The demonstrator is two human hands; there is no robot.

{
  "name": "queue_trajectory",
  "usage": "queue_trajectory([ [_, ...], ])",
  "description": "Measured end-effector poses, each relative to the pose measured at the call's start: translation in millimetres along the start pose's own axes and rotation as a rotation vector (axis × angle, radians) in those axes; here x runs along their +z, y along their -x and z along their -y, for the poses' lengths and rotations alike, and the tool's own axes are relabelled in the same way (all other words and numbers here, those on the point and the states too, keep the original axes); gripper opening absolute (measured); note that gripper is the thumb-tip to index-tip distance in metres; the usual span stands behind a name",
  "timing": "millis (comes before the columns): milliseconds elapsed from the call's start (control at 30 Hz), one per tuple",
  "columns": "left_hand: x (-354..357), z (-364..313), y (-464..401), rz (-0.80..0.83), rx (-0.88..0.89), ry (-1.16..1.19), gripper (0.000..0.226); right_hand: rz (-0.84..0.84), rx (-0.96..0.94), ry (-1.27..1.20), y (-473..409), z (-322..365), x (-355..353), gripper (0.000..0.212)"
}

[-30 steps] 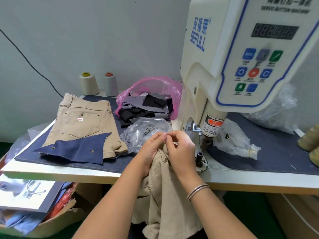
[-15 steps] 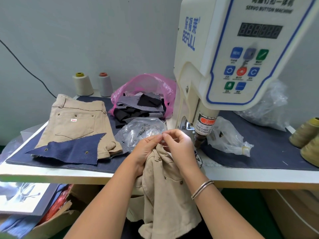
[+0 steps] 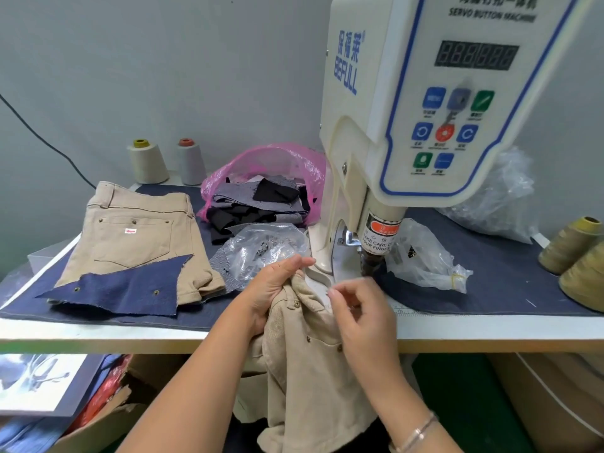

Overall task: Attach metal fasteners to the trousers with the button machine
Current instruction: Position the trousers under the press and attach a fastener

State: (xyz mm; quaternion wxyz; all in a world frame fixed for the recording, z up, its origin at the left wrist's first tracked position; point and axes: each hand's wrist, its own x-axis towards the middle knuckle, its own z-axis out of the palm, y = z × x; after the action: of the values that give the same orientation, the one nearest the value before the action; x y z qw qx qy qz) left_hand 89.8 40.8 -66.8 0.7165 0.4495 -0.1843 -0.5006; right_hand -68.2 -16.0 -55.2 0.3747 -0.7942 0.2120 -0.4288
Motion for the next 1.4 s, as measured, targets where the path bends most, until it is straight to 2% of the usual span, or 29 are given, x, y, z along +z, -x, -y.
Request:
queue_trajectory([
  [167,-2,1,-2,-0.014,-0.031,-0.044,0.03,-0.059,0.124,0.027,-7,-26,-36,0.02],
  [267,-3,2,-3,-0.016,-0.035,-0.031,0.025,0.013,0.077,0.126,-21,-32,-43,0.013],
  [433,-3,1,-3,-0.021,-0.038,-0.047,0.025,0.116,-0.029,0.273,-34,-32,-48,0.018],
  [567,-5,2,-4,-0.026,-0.041,-0.059,0.025,0.17,-0.041,0.336,-38,-30,-50,0.008],
  [867,-3,0,-3,-0.015,-0.045,-0.048,0.027,0.172,-0.054,0.376,-37,-29,-51,0.008],
  [1033,1,-2,1,-0.007,-0.041,-0.06,0.015,0.073,0.007,0.206,-22,-24,-57,0.004],
  [1133,9,-5,9,0.069,-0.001,-0.154,0.01,0.093,0.07,0.075,-5,-12,-56,0.015],
  [1200,20,-7,14,0.159,0.024,-0.256,0.009,0.27,0.116,-0.027,2,-1,-52,0.025],
  [1300,35,-11,21,0.278,0.04,-0.41,0.011,0.591,0.274,-0.199,7,11,-47,0.07],
  [1367,41,-17,26,0.29,0.048,-0.394,0.011,0.656,0.382,-0.198,9,12,-44,0.082],
  [1400,43,-20,27,0.284,0.065,-0.385,0.012,0.663,0.417,-0.181,9,12,-43,0.08],
])
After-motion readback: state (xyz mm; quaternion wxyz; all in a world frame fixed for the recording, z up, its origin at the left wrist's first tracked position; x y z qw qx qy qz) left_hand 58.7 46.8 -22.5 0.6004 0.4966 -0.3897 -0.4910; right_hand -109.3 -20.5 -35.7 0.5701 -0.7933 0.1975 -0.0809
